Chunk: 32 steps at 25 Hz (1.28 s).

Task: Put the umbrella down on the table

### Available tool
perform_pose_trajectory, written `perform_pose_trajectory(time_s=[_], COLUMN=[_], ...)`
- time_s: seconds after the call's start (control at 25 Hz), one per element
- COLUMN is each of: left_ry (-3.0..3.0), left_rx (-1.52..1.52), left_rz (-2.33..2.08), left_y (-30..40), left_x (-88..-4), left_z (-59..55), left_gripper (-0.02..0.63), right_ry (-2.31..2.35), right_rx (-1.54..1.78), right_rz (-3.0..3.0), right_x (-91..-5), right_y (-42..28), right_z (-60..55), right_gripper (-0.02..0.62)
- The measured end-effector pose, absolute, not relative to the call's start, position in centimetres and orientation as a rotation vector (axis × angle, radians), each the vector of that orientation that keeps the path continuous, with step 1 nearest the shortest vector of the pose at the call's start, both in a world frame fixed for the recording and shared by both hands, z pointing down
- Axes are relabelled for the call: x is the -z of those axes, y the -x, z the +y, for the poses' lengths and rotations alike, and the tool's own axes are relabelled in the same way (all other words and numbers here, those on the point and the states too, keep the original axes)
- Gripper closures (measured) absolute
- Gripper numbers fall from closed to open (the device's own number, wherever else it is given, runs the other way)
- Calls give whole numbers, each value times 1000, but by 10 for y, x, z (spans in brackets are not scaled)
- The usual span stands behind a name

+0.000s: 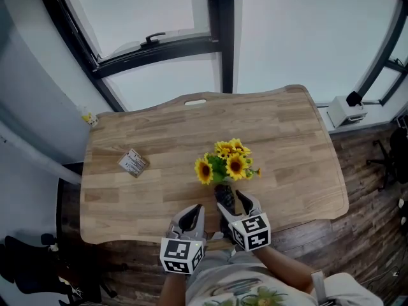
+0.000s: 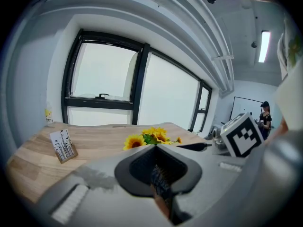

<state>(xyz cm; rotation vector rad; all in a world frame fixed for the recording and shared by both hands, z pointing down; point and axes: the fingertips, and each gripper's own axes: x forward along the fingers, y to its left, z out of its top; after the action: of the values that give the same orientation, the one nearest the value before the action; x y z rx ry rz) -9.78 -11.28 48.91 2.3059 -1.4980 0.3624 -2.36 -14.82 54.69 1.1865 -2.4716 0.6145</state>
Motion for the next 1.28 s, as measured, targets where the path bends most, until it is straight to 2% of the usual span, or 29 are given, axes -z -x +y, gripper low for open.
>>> perform_pose_trajectory(time_s=[0.12, 0.32, 1.28], left_ry=[-2324, -2360, -2398], left_rx=[-351, -328, -314], left_rz=[-1499, -1507, -1509], left_y=[93, 85, 60], left_x=[-484, -469, -452], left_z=[-109, -100, -65], left_gripper=[601, 601, 601], right_ry=[-1225, -1316, -1257], right_rx=[-566, -467, -441], right_rz=[-2545, -2634, -2668], right_x=[-519, -479, -457], right_y=[20, 9, -4], right_z=[-144, -133, -88], right_gripper=[378, 590, 597])
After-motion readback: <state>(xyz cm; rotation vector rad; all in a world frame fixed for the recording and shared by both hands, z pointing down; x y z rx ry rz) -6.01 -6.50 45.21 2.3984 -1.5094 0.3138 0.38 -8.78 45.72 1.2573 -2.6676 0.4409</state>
